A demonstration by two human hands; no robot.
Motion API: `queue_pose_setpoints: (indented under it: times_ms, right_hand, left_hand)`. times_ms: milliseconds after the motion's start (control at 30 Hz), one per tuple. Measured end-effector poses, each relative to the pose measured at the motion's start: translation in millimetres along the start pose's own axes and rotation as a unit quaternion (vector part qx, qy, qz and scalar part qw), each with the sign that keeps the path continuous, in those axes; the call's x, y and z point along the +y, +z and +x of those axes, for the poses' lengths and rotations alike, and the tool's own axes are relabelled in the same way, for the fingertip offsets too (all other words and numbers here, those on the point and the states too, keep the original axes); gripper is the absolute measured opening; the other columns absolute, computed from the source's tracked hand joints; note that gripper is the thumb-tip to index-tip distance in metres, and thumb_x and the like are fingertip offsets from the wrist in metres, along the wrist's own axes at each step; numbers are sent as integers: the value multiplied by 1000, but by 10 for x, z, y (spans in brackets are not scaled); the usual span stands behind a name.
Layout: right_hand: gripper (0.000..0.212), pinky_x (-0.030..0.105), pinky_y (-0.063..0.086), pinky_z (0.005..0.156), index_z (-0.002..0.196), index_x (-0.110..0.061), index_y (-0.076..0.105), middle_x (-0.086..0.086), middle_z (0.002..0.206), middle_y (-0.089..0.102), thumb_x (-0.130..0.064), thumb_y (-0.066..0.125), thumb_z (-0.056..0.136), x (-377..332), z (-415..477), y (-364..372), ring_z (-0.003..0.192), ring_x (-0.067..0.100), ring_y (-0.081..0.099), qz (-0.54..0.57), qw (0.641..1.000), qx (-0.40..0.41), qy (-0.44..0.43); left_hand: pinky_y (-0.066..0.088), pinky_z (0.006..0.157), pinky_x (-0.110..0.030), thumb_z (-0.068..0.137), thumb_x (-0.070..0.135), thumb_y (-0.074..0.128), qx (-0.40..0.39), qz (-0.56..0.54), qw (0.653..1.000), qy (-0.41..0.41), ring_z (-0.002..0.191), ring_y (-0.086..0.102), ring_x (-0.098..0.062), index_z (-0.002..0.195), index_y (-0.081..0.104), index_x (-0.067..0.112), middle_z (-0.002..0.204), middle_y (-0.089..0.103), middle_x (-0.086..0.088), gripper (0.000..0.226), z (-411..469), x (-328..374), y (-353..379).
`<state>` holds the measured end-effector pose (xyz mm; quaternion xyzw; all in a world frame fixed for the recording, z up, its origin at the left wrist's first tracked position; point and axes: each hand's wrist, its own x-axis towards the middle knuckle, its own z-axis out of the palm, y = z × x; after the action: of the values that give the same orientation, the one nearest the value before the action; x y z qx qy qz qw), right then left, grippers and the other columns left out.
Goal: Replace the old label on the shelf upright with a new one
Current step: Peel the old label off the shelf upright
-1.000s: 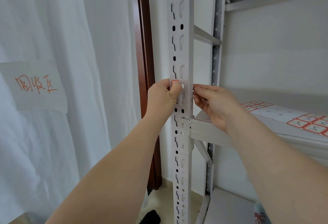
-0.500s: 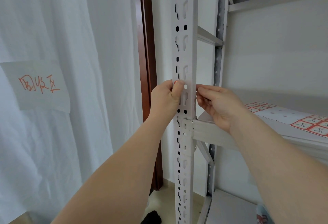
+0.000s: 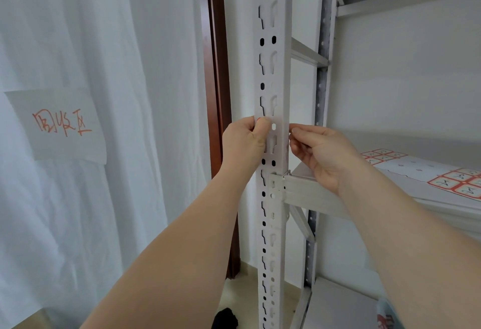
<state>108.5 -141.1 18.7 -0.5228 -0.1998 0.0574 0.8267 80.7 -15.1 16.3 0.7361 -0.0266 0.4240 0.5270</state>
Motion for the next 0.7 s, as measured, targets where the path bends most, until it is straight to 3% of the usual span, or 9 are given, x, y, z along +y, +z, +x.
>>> queue_pose_setpoints:
  times_ms: [200, 333, 400, 533, 600, 700]
  right_hand:
    - [19, 11, 52, 57, 82, -6, 68, 3, 67, 62, 3, 54, 91, 2, 3, 1, 59, 10, 50, -2, 1000, 1, -1]
    - [18, 11, 52, 57, 84, -5, 69, 4, 72, 63, 3, 54, 91, 8, 13, -9, 58, 10, 50, -8, 1000, -2, 2]
    - [19, 11, 52, 57, 83, -5, 69, 5, 72, 62, 3, 54, 91, 7, 12, -8, 59, 10, 50, -6, 1000, -1, 2]
    - [19, 12, 52, 57, 84, -5, 69, 4, 70, 63, 3, 54, 91, 1, -7, -8, 61, 11, 50, -6, 1000, -7, -1]
    - [19, 12, 52, 57, 82, -6, 69, 2, 65, 65, 3, 54, 91, 1, -11, -8, 61, 11, 51, -4, 1000, -6, -3]
    - [19, 12, 52, 56, 82, -5, 69, 2, 65, 65, 3, 54, 90, -2, -13, -10, 61, 12, 51, 3, 1000, -5, -4]
  left_hand:
    - [28, 49, -25, 79, 35, 50, -5, -8, 1000, -13, 56, 32, -18, 71, 49, -13, 59, 37, -10, 49, -31, 5, 0]
    - [25, 47, -20, 95, 22, 42, -15, -5, 1000, -17, 49, 28, -8, 61, 34, 10, 54, 29, 7, 37, -85, -2, -30]
    - [28, 51, -21, 97, 26, 39, -22, 4, 1000, -20, 53, 31, -9, 62, 33, 14, 56, 32, 8, 38, -96, 10, -40]
    - [40, 64, -28, 98, 43, 38, 16, 97, 995, 6, 66, 48, -12, 82, 51, 8, 71, 51, 6, 40, -120, 22, -8]
    - [41, 66, -32, 96, 48, 40, 59, 161, 985, 19, 76, 51, -16, 91, 49, 12, 86, 54, 1, 38, -134, 28, 6]
    - [32, 58, -32, 97, 47, 34, 66, 282, 957, 28, 72, 47, -18, 78, 43, 16, 80, 49, 3, 38, -144, 92, 2]
